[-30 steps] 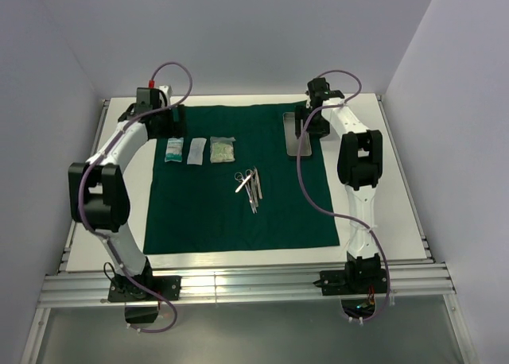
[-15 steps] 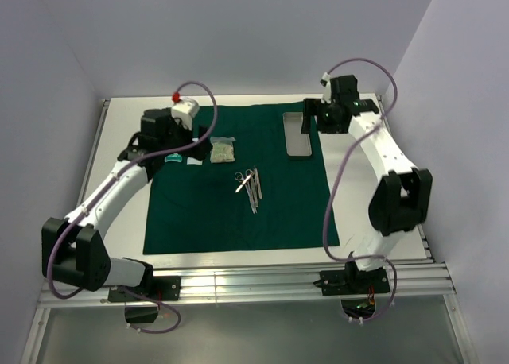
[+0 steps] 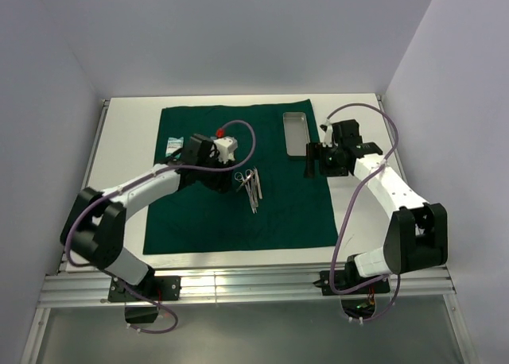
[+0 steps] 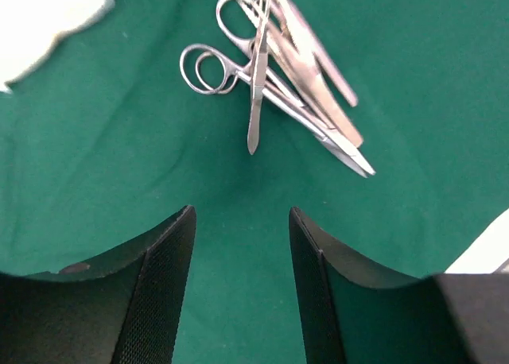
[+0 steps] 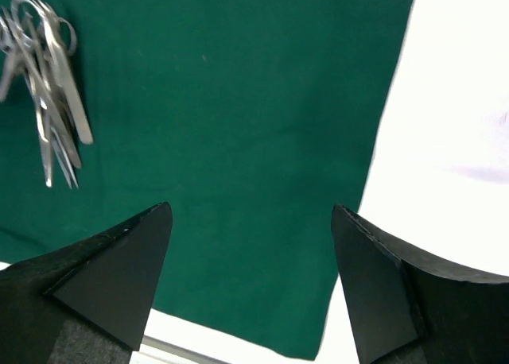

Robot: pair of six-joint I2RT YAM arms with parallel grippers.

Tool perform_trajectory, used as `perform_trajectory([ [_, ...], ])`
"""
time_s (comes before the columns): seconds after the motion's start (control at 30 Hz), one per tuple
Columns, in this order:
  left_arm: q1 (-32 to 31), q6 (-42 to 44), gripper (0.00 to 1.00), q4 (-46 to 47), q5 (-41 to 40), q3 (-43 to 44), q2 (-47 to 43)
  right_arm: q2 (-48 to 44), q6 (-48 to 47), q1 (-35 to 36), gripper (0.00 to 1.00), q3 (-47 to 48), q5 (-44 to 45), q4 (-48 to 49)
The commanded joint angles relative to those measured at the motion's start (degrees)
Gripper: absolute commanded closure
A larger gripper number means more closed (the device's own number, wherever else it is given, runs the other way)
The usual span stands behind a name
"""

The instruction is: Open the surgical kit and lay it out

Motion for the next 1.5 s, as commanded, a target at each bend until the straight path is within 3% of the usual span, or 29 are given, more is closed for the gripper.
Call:
perform_trajectory([
  [0.0, -1.0, -0.2, 0.45, -1.5, -1.2, 5.6, 4.9, -0.6, -0.7, 0.1, 0.13, 0.6, -2.1, 4.7],
  [0.13, -2.4, 2.9, 0.57, -4.0, -1.5, 10.1, 10.3, 2.5, 1.6, 0.1, 0.16, 1.6, -2.4, 8.0],
  [0.47, -4.0, 8.0, 0.52, -7.3, -1.7, 16.1, 16.9, 3.8, 7.2, -0.6, 0.18, 1.0, -8.9, 12.8],
  [0.9, -4.9, 10.1, 0.53, -9.0, -2.1, 24.5, 23.6, 5.6, 8.1, -0.8, 0.19, 3.3, -8.8, 12.8],
  [1.23, -4.9, 10.3, 0.56, -7.9, -1.8, 25.8, 27.6, 4.8, 7.9, -1.0, 0.19, 2.4, -8.3, 12.3],
  [1.47, -4.9, 10.4, 0.64, -7.3, -2.6, 26.6, 28.1, 4.7, 7.7, -1.0, 0.19, 1.8, -8.2, 12.5],
])
